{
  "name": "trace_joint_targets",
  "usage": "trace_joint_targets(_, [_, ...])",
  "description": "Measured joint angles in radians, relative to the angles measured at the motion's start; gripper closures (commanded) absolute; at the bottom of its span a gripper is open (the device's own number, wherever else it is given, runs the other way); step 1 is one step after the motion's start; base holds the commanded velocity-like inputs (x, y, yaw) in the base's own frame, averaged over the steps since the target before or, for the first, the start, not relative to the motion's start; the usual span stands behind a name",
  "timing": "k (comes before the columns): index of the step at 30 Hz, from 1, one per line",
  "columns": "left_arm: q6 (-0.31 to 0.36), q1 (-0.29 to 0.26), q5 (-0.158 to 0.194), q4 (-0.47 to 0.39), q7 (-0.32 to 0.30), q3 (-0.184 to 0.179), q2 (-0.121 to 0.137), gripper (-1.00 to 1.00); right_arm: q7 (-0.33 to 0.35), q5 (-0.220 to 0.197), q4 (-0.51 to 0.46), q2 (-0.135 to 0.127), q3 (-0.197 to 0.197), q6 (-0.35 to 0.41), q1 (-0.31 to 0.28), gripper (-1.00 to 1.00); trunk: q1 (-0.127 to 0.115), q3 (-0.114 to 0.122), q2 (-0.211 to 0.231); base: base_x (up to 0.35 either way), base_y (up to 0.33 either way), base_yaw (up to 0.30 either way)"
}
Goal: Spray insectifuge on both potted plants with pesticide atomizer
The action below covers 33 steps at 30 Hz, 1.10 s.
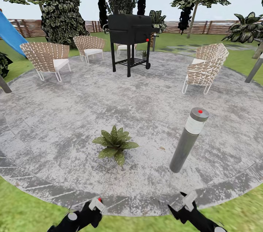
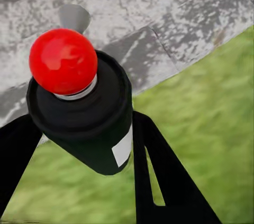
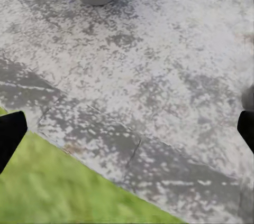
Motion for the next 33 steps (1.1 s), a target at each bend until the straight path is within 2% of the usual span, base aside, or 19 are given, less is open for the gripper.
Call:
trace_joint_targets(1, [-0.043, 0.012, 0.035, 0.020, 0.062, 0.002, 0.000, 1.00, -0.064, 0.002, 0.009, -0.002, -0.039, -0.038, 0.031, -1.00, 0.000, 0.000, 0.000, 0.000, 0.000, 0.000])
trace_joint_targets(3, [-0.105, 0.036, 0.098, 0.050, 0.164, 0.004, 0.000, 1.00, -0.147, 0.001, 0.033, -0.003, -0.085, -0.077, 0.070, -1.00, 0.000, 0.000, 0.000, 0.000, 0.000, 0.000])
trace_joint_targets(5, [-0.152, 0.065, 0.146, 0.063, 0.227, 0.005, 0.000, 1.00, -0.214, -0.004, 0.057, -0.003, -0.121, -0.120, 0.098, -1.00, 0.000, 0.000, 0.000, 0.000, 0.000, 0.000])
trace_joint_targets(6, [-0.184, 0.083, 0.176, 0.068, 0.260, 0.006, 0.000, 1.00, -0.260, -0.006, 0.079, -0.002, -0.144, -0.170, 0.117, -1.00, 0.000, 0.000, 0.000, 0.000, 0.000, 0.000])
trace_joint_targets(8, [-0.219, 0.108, 0.215, 0.072, 0.300, 0.008, 0.002, 1.00, -0.299, -0.008, 0.122, -0.002, -0.160, -0.261, 0.136, -1.00, 0.000, 0.000, 0.000, 0.000, 0.000, 0.000])
trace_joint_targets(9, [-0.239, 0.130, 0.245, 0.073, 0.327, 0.014, 0.002, 1.00, -0.313, -0.007, 0.156, -0.002, -0.165, -0.325, 0.146, -1.00, 0.000, 0.000, 0.000, 0.000, 0.000, 0.000])
trace_joint_targets(10, [-0.252, 0.144, 0.269, 0.073, 0.343, 0.019, 0.003, 1.00, -0.318, -0.007, 0.179, -0.001, -0.167, -0.357, 0.149, -1.00, 0.000, 0.000, 0.000, 0.000, 0.000, 0.000])
trace_joint_targets(11, [-0.273, 0.158, 0.304, 0.074, 0.360, 0.026, 0.007, 1.00, -0.323, -0.006, 0.208, 0.002, -0.168, -0.385, 0.153, -1.00, 0.000, 0.000, 0.000, 0.000, 0.000, 0.000])
trace_joint_targets(14, [-0.298, 0.172, 0.374, 0.080, 0.377, 0.040, 0.031, 1.00, -0.328, -0.010, 0.237, 0.008, -0.173, -0.405, 0.156, -1.00, 0.000, 0.000, 0.000, 0.000, 0.000, 0.000])
trace_joint_targets(16, [-0.303, 0.174, 0.395, 0.101, 0.379, 0.041, 0.035, 1.00, -0.329, -0.011, 0.241, 0.009, -0.173, -0.408, 0.156, -1.00, 0.000, 0.000, 0.000, 0.000, 0.000, 0.000])
trace_joint_targets(20, [-0.308, 0.175, 0.409, 0.124, 0.380, 0.042, 0.037, 1.00, -0.329, -0.011, 0.242, 0.008, -0.175, -0.412, 0.156, -1.00, 0.000, 0.000, 0.000, 0.000, 0.000, 0.000])
trace_joint_targets(33, [-0.308, 0.175, 0.406, 0.125, 0.380, 0.041, 0.039, 1.00, -0.323, -0.003, 0.274, 0.010, -0.170, -0.403, 0.156, -1.00, 0.000, 0.000, 0.000, 0.000, 0.000, 0.000])
